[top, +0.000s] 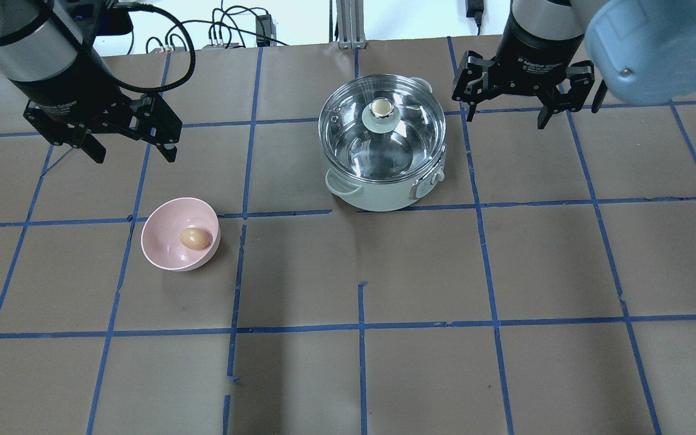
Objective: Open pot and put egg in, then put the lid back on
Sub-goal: 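Lower the left gripper to the egg while the right moves over the lid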
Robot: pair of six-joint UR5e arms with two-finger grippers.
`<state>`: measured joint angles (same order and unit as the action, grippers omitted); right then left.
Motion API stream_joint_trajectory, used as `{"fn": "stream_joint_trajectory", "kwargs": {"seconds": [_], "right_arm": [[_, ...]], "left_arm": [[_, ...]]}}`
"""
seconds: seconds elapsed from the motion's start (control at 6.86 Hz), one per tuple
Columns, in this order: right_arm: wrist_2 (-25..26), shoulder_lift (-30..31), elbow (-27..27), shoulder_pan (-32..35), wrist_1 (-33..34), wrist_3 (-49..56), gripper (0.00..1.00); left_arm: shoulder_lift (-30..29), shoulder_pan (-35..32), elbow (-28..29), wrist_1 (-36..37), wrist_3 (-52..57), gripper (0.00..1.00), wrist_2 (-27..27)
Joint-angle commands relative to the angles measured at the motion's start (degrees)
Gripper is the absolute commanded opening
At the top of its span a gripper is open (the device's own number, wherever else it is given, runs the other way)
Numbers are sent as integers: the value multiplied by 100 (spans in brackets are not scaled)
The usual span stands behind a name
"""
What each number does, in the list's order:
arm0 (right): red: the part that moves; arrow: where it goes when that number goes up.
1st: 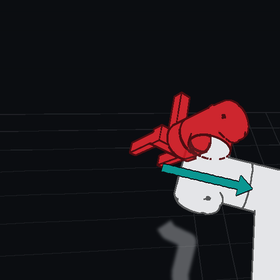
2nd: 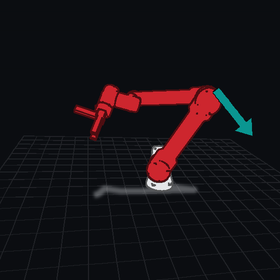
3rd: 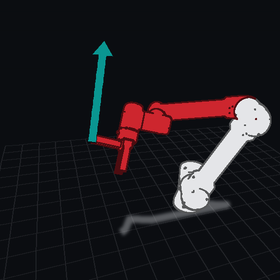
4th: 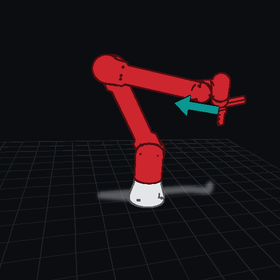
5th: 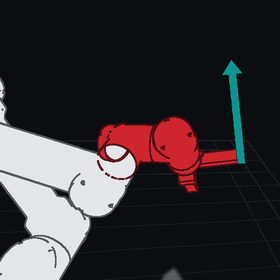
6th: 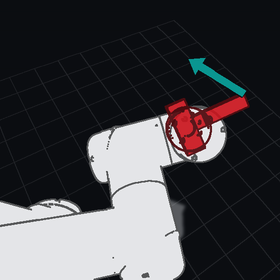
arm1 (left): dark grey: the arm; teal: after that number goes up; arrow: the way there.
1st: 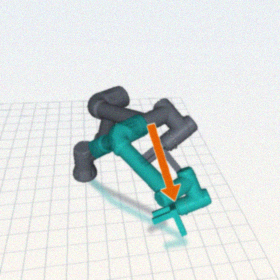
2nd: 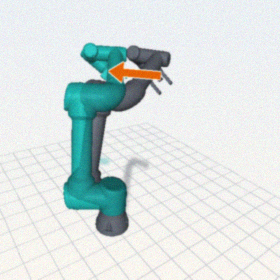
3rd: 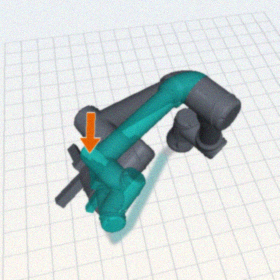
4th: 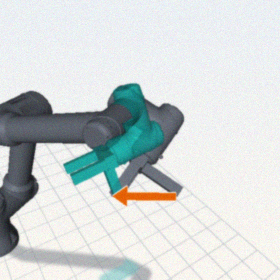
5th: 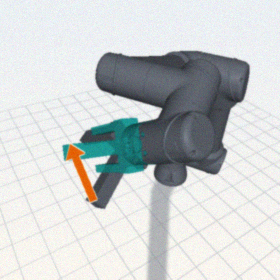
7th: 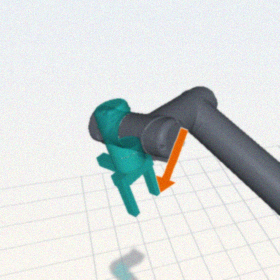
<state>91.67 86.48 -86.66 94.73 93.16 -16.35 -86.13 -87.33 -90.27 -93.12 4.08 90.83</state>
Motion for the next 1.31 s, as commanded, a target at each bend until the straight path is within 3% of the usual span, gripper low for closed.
{"fn": "stream_joint_trajectory", "kwargs": {"seconds": [0.0,0.29,0.58,0.73,0.88,1.17], "right_arm": [[0,0,0,-7,0,1,100],[-9,0,43,-16,9,35,100],[9,-26,149,-8,44,71,100],[-322,-87,332,54,70,62,100],[-386,-340,577,98,96,1,100],[-369,-1270,1359,869,516,-445,100]], "left_arm": [[0,-3,-60,83,5,100,13],[-9,136,-392,83,41,100,22],[-114,671,-1295,1019,284,100,-22],[-123,778,-1761,1581,426,100,-5],[-210,805,-2140,2230,462,100,22],[-613,797,-2537,3164,672,100,5]]}}
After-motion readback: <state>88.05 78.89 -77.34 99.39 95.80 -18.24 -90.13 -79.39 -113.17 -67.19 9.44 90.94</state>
